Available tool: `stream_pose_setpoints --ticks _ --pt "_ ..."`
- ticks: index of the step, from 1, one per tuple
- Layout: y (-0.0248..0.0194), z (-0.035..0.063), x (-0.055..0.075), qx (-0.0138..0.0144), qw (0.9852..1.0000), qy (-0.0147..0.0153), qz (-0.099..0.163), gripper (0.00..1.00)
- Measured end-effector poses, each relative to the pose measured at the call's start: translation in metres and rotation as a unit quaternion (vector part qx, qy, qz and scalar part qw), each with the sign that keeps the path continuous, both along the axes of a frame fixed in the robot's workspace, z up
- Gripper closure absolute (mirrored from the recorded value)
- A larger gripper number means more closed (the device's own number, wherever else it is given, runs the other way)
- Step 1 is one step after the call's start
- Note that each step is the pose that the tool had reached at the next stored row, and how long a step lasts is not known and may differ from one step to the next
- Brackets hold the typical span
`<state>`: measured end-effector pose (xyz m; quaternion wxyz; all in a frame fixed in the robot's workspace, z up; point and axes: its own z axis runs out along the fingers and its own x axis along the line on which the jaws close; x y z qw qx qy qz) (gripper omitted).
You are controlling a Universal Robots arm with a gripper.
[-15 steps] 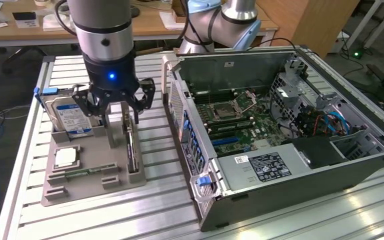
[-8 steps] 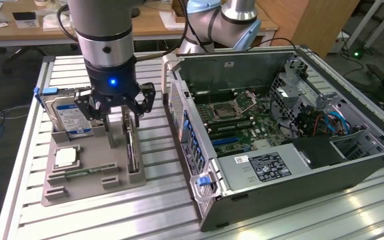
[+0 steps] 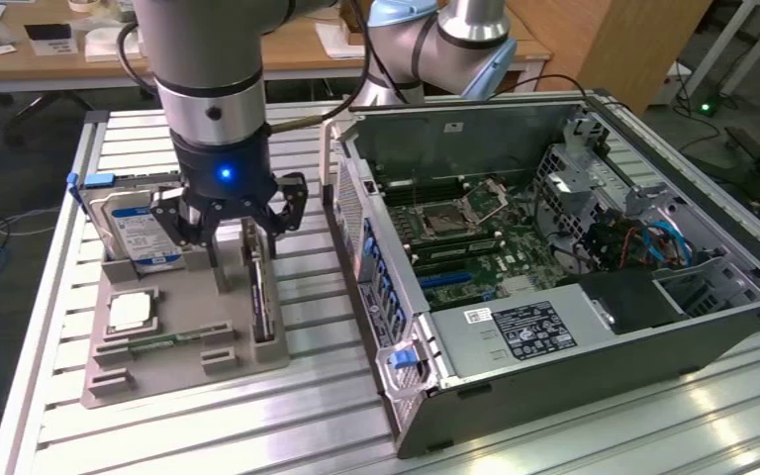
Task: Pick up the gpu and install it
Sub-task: 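Pick up the gpu and move the gpu toward the slot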
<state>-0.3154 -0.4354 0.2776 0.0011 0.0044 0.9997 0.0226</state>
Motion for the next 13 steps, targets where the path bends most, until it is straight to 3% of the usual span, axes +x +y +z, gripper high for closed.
stream_pose_setpoints --ticks 13 --pt "0.0006 -0.0199 0.004 0.0000 1.0000 0.0000 0.000 0.34"
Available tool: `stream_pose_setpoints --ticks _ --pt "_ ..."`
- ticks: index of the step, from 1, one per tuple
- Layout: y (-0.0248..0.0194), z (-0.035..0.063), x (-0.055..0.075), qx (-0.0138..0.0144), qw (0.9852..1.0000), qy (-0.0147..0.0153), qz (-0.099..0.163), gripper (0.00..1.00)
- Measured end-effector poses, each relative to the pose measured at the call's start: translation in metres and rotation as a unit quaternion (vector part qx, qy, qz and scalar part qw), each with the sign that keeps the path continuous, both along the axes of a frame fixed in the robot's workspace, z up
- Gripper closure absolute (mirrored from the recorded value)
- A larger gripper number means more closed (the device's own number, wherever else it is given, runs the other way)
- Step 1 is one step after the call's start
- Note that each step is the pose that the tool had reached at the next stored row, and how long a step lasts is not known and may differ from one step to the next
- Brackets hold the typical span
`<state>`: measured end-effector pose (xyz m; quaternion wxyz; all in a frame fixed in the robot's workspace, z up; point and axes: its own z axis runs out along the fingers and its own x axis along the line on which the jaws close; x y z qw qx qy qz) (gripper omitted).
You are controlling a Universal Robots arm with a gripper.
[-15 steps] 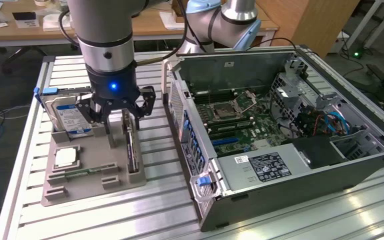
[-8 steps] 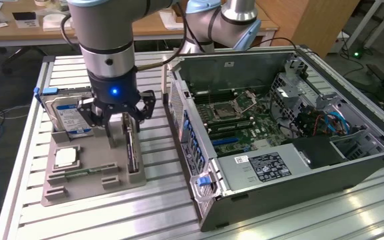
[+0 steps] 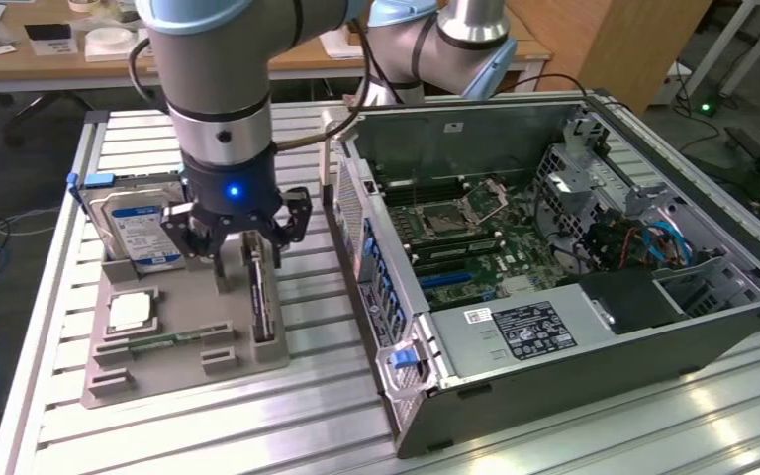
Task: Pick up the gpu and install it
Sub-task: 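Pick up the gpu and move the gpu toward the slot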
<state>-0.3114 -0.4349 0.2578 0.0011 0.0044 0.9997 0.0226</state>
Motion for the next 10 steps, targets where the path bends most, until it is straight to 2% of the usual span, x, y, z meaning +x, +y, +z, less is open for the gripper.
stream_pose_setpoints --ticks 10 --pt "-0.0027 -0.0168 0.001 0.0000 1.0000 0.0000 -0.006 0.34"
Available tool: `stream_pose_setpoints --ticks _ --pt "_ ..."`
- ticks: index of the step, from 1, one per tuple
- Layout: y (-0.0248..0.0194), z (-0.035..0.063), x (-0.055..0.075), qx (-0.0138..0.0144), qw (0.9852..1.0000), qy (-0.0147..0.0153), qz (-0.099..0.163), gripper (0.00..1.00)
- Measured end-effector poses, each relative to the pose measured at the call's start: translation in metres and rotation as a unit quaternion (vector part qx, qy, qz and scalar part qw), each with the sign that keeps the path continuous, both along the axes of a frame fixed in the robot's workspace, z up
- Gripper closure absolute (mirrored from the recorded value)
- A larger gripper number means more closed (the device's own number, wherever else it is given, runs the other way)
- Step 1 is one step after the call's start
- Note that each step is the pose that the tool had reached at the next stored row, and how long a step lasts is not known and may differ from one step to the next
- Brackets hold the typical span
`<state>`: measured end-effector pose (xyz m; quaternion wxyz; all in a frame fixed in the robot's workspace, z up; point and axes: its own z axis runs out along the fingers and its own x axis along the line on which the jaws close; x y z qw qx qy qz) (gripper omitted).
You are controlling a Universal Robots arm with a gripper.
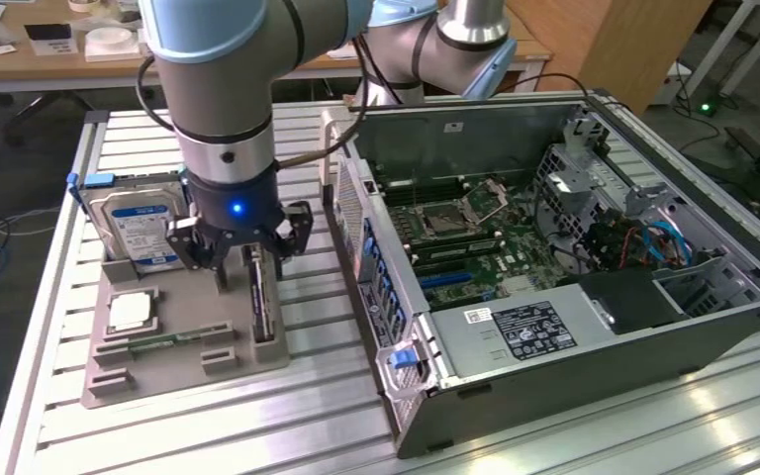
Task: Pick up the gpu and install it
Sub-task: 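Pick up the gpu and move the gpu toward the slot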
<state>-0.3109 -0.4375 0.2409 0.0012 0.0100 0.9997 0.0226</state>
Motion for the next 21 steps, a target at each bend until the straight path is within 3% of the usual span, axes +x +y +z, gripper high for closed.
stream_pose_setpoints --ticks 18,21 --pt "0.0000 -0.0263 0.006 0.0000 1.0000 0.0000 -0.003 0.34" --pt "-0.0001 -0.0271 0.006 0.0000 1.0000 0.0000 -0.003 0.34"
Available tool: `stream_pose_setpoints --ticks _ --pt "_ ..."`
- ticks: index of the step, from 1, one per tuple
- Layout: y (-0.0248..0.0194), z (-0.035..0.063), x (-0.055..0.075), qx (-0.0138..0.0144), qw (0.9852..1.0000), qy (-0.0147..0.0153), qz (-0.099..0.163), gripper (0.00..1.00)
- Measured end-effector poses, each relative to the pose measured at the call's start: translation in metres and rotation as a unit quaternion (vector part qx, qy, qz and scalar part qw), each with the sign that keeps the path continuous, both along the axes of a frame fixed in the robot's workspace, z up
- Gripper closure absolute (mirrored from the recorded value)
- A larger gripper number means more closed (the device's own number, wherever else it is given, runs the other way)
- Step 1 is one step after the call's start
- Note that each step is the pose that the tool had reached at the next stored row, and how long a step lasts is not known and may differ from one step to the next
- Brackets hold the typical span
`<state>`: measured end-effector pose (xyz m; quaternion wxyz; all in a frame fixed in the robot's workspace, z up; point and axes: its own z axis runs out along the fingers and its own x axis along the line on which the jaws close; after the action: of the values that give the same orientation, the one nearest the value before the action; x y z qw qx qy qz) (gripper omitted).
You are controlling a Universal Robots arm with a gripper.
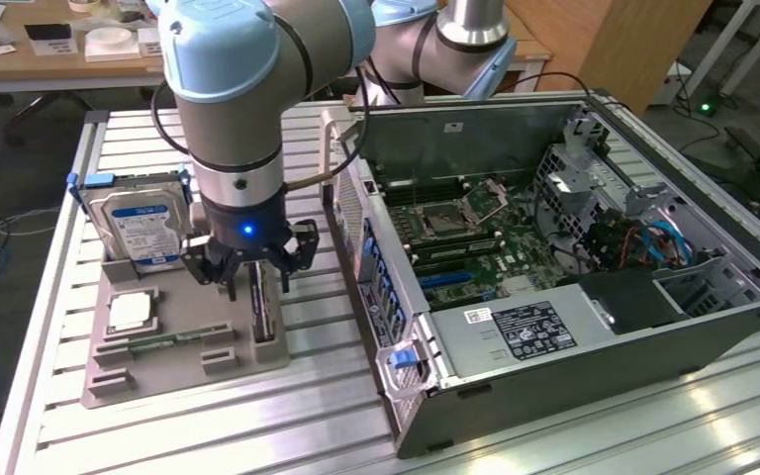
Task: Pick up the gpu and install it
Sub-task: 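Pick up the gpu and move the gpu toward the slot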
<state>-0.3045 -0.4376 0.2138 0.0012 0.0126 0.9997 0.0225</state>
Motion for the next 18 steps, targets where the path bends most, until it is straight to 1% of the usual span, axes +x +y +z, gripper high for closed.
stream_pose_setpoints --ticks 4,6,7,8,9,15,18 --pt "0.0000 0.0000 0.0000 0.0000 1.0000 0.0000 0.000 0.34" --pt "0.0000 -0.0001 0.0000 0.0001 1.0000 -0.0001 0.000 0.35" --pt "0.0000 -0.0004 -0.0005 0.0001 1.0000 -0.0002 0.000 0.42" --pt "0.0000 -0.0006 -0.0009 0.0001 1.0000 -0.0002 0.000 0.42" --pt "0.0000 -0.0007 -0.0013 0.0001 1.0000 -0.0001 0.000 0.49" --pt "0.0001 -0.0016 -0.0016 0.0000 1.0000 0.0000 0.000 0.49" --pt "0.0029 -0.0025 -0.0016 -0.0001 1.0000 -0.0001 0.000 0.49"
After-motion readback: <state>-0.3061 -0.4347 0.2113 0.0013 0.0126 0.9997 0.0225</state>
